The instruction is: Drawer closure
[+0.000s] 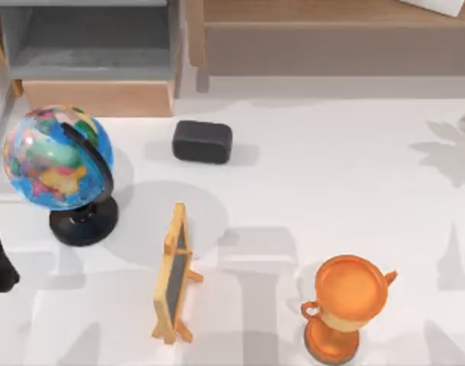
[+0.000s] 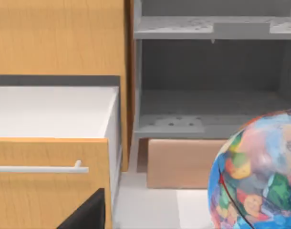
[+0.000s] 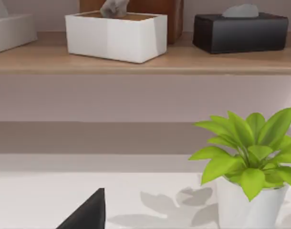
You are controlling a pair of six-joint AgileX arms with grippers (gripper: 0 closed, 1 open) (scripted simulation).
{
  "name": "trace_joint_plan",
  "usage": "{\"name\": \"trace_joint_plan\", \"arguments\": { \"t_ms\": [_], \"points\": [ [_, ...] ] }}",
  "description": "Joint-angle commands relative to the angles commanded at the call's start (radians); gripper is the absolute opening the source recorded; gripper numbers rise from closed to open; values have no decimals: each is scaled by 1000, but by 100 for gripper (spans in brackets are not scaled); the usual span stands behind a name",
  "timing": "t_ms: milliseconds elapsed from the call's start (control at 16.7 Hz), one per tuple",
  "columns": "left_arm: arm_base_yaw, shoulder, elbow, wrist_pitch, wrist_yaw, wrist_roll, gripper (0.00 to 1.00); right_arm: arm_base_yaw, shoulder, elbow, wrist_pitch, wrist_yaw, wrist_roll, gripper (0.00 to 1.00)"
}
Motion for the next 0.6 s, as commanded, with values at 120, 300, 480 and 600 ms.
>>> {"name": "trace_joint_plan", "arguments": {
  "t_ms": [120,300,480,600],
  "points": [
    [-1,2,1,1,-1,0,100,0,0,0,0,0,0,100],
    [-29,67,41,49,-33,4,100,0,0,0,0,0,0,100],
    [-91,224,122,145,-96,7,100,0,0,0,0,0,0,100],
    [-146,371,190,227,-148,8,100,0,0,0,0,0,0,100]
  ]
}}
